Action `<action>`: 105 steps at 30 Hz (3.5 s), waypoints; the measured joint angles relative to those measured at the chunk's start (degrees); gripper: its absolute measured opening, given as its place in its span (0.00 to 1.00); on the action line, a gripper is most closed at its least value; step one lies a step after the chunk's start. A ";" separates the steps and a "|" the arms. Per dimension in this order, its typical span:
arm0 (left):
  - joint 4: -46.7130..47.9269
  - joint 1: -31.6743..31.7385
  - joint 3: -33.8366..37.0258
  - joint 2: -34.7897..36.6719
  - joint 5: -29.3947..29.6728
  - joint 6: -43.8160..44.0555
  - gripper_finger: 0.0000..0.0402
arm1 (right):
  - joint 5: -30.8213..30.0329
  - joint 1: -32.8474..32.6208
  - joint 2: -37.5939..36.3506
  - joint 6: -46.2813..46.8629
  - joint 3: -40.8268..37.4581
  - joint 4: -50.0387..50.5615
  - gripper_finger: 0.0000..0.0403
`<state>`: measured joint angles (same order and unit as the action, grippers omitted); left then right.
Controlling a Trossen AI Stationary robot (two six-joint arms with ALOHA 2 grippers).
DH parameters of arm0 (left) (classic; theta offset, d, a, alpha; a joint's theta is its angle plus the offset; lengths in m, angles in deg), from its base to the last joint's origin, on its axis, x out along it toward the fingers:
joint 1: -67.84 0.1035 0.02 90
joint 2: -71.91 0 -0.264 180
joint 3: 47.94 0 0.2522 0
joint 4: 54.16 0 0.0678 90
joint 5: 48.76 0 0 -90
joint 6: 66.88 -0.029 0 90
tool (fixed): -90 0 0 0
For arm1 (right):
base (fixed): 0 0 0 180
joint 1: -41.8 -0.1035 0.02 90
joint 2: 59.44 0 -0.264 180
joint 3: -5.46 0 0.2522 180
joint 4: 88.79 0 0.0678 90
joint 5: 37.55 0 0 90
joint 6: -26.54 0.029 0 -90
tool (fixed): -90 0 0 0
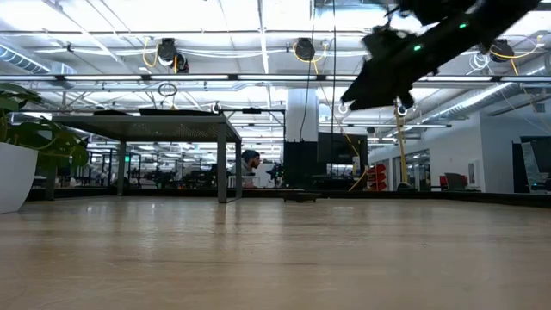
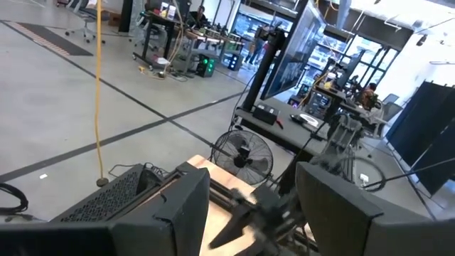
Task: Pick & Place Mini shaped plates
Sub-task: Stack the square plate on top of the square plate on the shelf
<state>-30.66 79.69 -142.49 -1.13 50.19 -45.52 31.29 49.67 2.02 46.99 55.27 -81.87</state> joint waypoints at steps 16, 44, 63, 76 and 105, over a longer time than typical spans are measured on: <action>-3.11 0.00 0.00 -0.02 -0.07 1.46 0.53 | 10.80 4.99 29.88 -15.57 10.43 -14.83 0.44; -3.97 0.11 0.00 -0.02 -0.07 -5.25 0.53 | 6.67 9.00 50.28 -11.75 13.91 -28.97 0.41; -3.91 0.00 0.00 -0.02 -0.09 -4.37 0.53 | 6.30 8.52 51.17 -24.59 13.95 -28.26 0.42; -3.79 0.00 0.00 -0.02 -0.09 -4.40 0.53 | 7.08 8.96 51.19 -24.79 13.94 -24.63 0.31; -3.43 -0.02 0.00 -0.02 -0.09 -4.46 0.53 | 31.66 -1.56 38.54 -26.96 13.88 -13.34 0.00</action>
<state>-34.09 79.67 -142.49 -1.15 50.11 -49.98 62.95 48.12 40.56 20.03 69.15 -95.20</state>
